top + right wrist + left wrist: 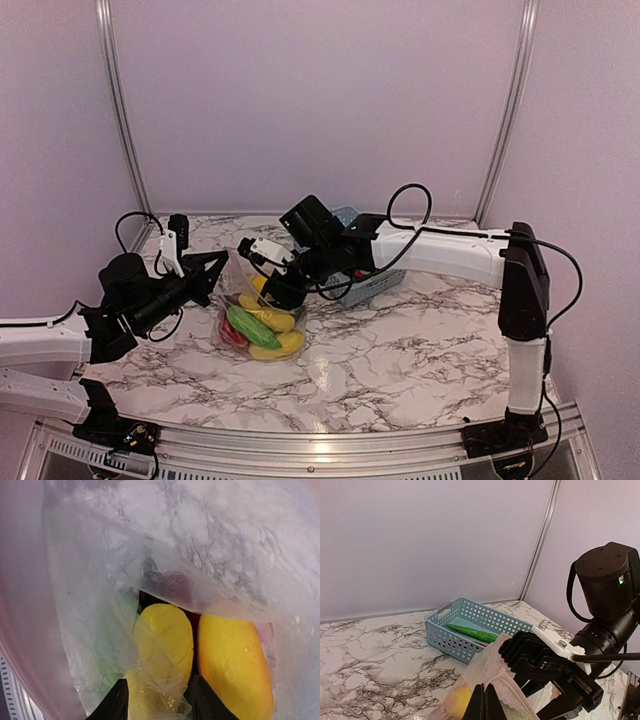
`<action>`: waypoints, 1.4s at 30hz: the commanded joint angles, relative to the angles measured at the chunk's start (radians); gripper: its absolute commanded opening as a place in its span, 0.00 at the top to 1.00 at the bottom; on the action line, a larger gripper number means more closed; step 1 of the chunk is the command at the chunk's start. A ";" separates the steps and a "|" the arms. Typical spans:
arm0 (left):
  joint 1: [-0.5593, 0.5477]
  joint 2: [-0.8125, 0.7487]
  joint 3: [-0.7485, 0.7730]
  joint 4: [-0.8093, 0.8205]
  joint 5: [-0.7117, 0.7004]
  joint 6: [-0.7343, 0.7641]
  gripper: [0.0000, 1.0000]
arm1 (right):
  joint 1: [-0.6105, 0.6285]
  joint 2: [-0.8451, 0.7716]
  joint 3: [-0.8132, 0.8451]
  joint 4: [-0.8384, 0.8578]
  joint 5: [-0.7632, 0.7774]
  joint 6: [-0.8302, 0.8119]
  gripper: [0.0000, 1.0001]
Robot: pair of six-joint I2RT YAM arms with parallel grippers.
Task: Open the zip-top bag and remove the fake food
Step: Pick up the fake fruit from the zipper food storage bag.
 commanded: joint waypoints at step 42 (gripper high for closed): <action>0.028 0.202 0.069 0.056 -0.036 -0.013 1.00 | 0.039 0.123 0.141 -0.109 0.338 0.240 0.54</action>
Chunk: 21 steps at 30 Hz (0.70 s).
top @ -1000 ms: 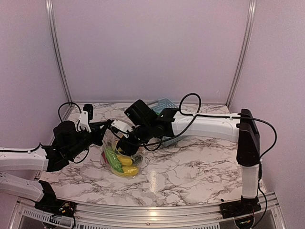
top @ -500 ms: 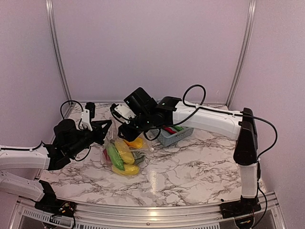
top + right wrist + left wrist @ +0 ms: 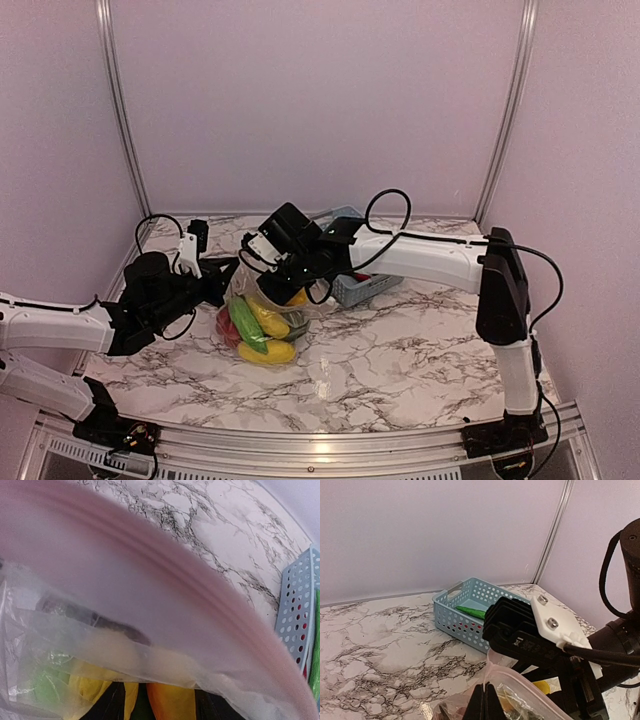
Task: Open the zip-top bag and remove the fake food
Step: Pick up the fake fruit from the zipper food storage bag.
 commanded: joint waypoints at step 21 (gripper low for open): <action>0.005 -0.186 0.080 -0.500 -0.040 -0.286 0.52 | -0.072 -0.166 -0.195 0.072 -0.323 0.247 0.51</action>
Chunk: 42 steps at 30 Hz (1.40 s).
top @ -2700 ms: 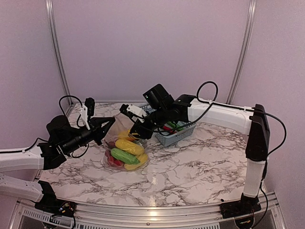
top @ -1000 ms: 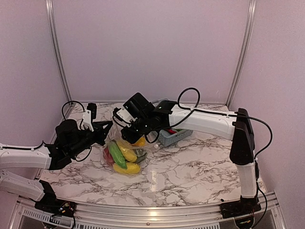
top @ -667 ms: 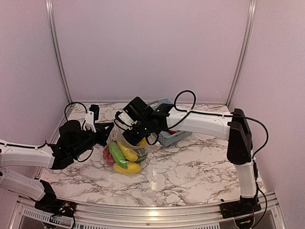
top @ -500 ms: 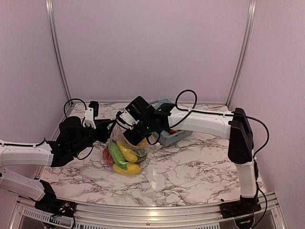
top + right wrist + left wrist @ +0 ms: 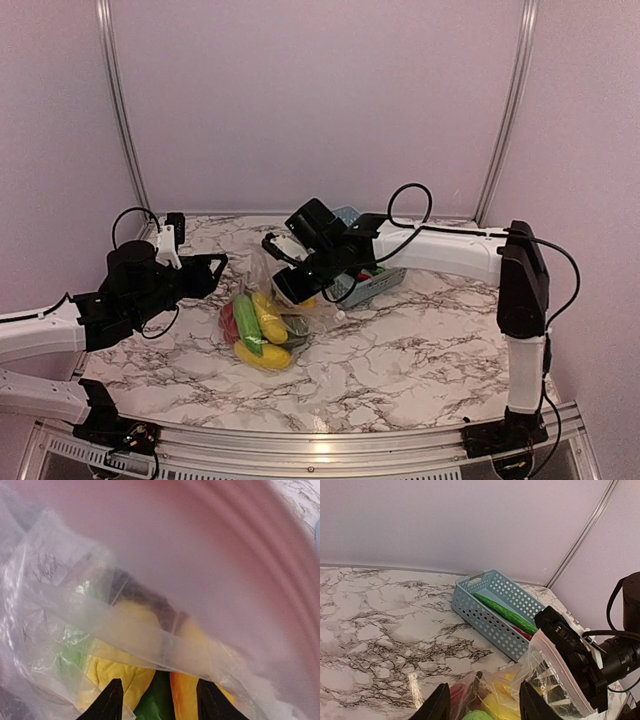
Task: Open the zip-top bag and remove the fake food
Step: Pick up the fake fruit from the zipper food storage bag.
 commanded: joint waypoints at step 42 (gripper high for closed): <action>0.009 0.323 -0.041 -0.143 0.136 -0.110 0.75 | -0.073 0.014 -0.018 -0.006 0.109 -0.003 0.54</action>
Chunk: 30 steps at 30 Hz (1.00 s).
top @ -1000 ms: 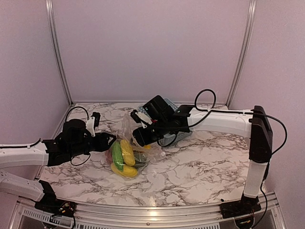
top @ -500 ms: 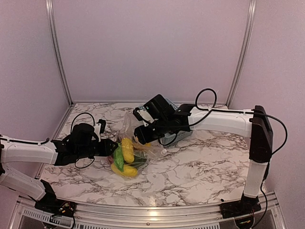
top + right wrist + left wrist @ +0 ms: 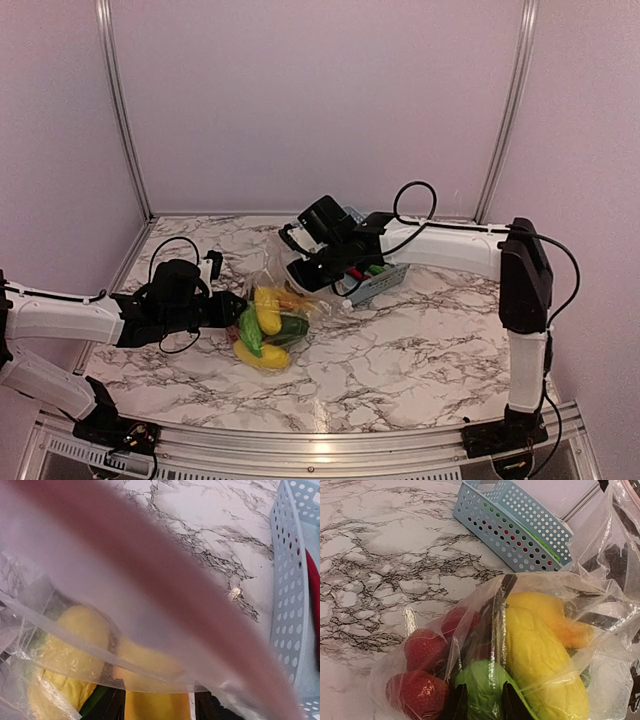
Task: Open the zip-top bag and remove the fake food
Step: Pick up the fake fruit from the zipper food storage bag.
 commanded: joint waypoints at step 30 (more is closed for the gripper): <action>0.051 0.051 -0.030 -0.067 -0.020 0.037 0.75 | 0.044 -0.010 -0.118 0.038 -0.134 0.020 0.61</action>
